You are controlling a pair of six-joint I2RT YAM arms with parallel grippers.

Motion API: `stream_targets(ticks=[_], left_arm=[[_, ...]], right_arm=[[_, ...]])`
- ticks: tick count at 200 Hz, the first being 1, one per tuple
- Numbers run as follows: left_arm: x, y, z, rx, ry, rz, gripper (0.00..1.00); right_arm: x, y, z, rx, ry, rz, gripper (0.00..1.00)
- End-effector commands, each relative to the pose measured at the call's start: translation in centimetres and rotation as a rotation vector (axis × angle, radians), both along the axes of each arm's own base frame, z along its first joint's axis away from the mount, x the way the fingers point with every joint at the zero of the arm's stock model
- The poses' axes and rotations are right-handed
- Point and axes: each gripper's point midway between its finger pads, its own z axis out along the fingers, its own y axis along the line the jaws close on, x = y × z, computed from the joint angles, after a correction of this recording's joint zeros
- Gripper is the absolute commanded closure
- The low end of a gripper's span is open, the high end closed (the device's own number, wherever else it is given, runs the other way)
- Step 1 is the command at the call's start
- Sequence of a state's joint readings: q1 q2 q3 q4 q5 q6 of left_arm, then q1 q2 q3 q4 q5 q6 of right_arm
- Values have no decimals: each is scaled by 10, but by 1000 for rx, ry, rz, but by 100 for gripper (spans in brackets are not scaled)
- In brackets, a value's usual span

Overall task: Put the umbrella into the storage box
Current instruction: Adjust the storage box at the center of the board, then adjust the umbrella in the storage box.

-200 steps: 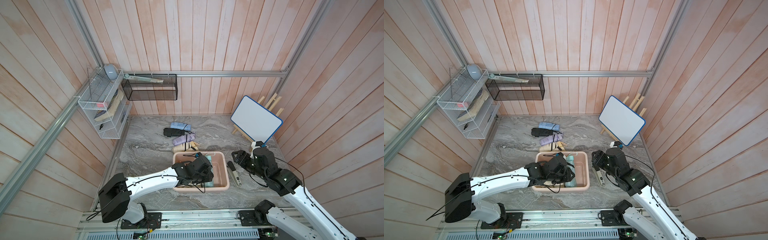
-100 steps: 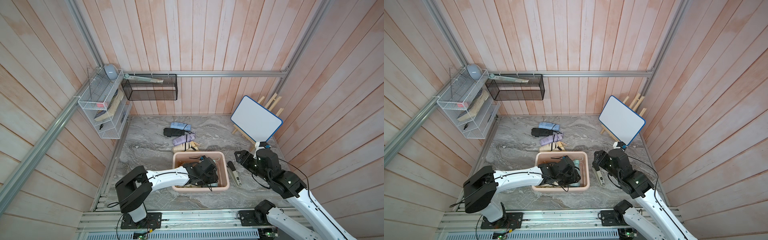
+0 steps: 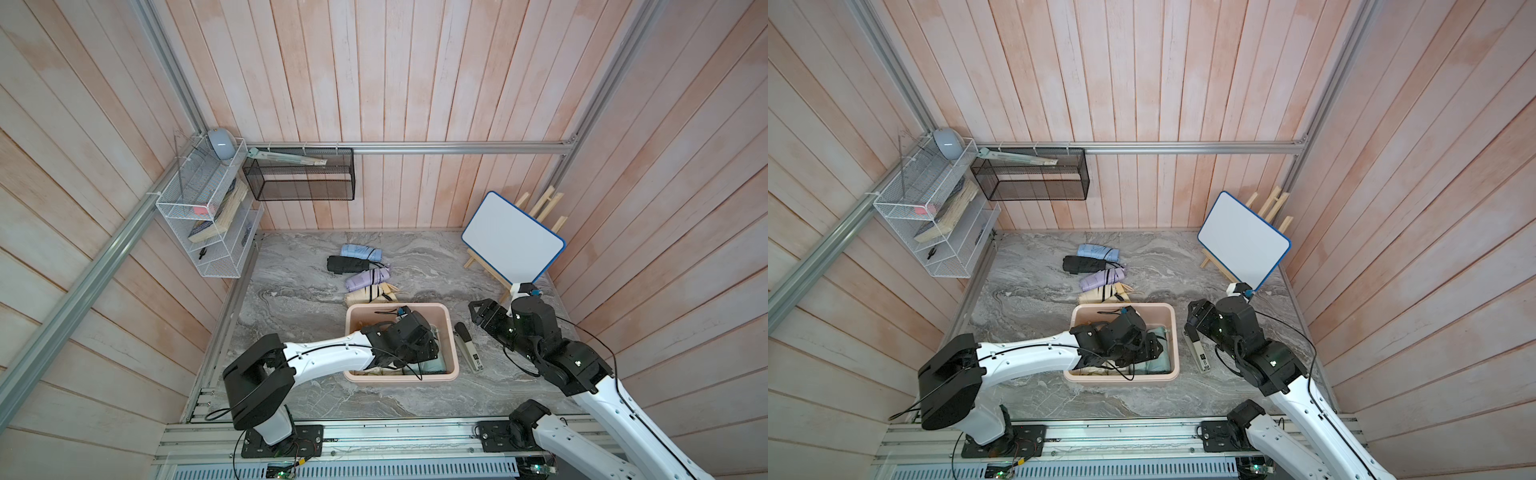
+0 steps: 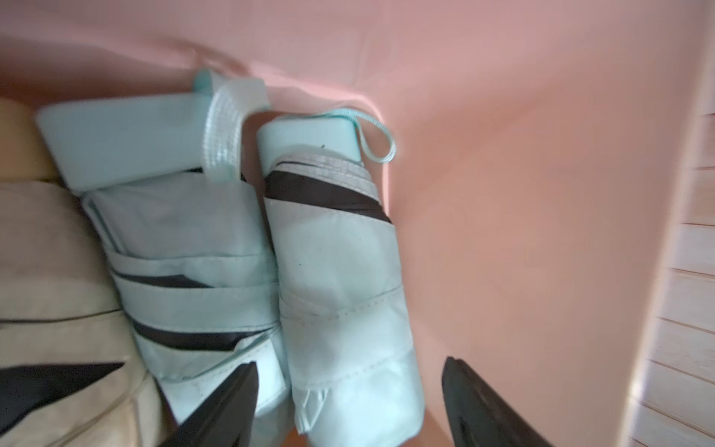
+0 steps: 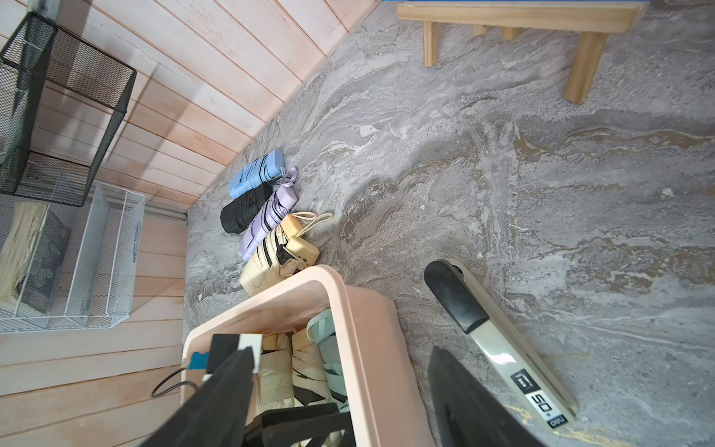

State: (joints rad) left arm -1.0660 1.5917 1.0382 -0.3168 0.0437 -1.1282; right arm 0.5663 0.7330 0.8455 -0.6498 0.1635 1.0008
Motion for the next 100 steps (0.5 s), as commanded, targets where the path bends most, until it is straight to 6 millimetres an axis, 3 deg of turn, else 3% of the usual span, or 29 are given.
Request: stream_targets(ticks=[1, 51, 83, 100], left_arm=[[8, 18, 37, -3, -88, 45, 19], [22, 76, 92, 96, -276, 113, 19], [42, 138, 114, 235, -366, 157, 18], [49, 170, 115, 316, -389, 142, 15]], right_arm=[[4, 5, 4, -1, -8, 14, 23], [17, 28, -12, -11, 31, 89, 24], [20, 42, -33, -56, 98, 146, 26], [17, 47, -43, -80, 129, 166, 26]])
